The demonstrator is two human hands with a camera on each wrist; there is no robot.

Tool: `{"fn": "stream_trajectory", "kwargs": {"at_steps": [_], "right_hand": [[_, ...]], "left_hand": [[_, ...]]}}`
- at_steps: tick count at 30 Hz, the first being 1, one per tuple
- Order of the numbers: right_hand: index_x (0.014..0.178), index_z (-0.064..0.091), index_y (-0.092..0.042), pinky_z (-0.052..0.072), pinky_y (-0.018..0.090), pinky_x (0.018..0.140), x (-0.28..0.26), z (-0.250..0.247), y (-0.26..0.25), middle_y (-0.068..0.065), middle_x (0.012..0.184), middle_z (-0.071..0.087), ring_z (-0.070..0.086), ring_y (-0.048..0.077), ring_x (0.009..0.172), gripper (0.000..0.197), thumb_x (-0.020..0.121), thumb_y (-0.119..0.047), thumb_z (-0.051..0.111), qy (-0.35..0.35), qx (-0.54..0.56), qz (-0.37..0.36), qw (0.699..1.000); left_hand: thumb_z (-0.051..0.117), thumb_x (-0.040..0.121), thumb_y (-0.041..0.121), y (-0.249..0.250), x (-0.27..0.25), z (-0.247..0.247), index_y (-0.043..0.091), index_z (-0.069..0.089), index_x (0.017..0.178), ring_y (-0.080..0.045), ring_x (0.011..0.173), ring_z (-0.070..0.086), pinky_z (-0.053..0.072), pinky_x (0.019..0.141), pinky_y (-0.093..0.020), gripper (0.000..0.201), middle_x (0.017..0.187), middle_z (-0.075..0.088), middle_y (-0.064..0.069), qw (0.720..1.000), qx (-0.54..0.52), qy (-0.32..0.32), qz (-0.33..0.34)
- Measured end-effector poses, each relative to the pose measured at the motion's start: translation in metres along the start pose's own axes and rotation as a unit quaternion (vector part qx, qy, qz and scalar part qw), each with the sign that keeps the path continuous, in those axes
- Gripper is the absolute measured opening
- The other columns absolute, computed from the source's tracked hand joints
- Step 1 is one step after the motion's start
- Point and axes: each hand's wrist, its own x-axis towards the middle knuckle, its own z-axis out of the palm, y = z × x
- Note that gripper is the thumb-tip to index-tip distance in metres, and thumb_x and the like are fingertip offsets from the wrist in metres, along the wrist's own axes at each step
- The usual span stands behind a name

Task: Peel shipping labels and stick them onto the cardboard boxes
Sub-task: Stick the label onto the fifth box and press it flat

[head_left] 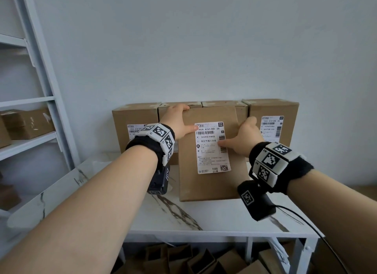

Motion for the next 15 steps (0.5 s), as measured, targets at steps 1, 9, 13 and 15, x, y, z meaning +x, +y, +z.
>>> {"fn": "stream_trajectory", "kwargs": {"at_steps": [1,9,13,15], "right_hand": [[0.124,0.027,-0.002,0.042,0.030,0.070,0.001,-0.001,-0.005,0.005,0.096,0.047,0.048,0.020,0.085,0.078,0.072,-0.025,0.080,0.002,-0.008,-0.014,1.000],[0.150,-0.005,-0.017,0.041,0.027,0.070,0.014,-0.006,-0.028,0.011,0.132,0.054,0.061,0.027,0.103,0.103,0.081,-0.042,0.068,-0.012,-0.077,-0.046,0.996],[0.149,0.004,-0.022,0.042,0.025,0.061,0.018,0.000,-0.031,0.009,0.127,0.056,0.059,0.024,0.086,0.105,0.073,-0.055,0.069,-0.024,-0.081,-0.038,0.996],[0.146,0.015,-0.021,0.040,0.024,0.052,0.021,0.002,-0.031,0.007,0.116,0.058,0.053,0.020,0.077,0.100,0.071,-0.059,0.069,-0.019,-0.089,-0.042,0.995]], "left_hand": [[0.070,0.080,0.034,0.000,0.000,0.000,0.016,0.039,0.138,-0.019,0.133,0.036,0.029,0.108,-0.030,0.068,0.145,0.037,-0.004,1.000,0.000,0.002,0.001],[0.072,0.079,0.034,0.002,-0.003,-0.002,0.016,0.041,0.135,-0.018,0.130,0.039,0.031,0.105,-0.028,0.067,0.141,0.040,-0.004,1.000,-0.004,0.011,0.002],[0.072,0.078,0.038,0.003,-0.004,-0.002,0.016,0.042,0.133,-0.017,0.130,0.039,0.032,0.104,-0.027,0.066,0.140,0.040,-0.004,1.000,-0.011,0.021,-0.002],[0.072,0.077,0.042,0.005,-0.003,-0.001,0.016,0.044,0.130,-0.017,0.126,0.043,0.034,0.100,-0.026,0.065,0.137,0.043,-0.004,0.999,-0.012,0.038,-0.008]]}}
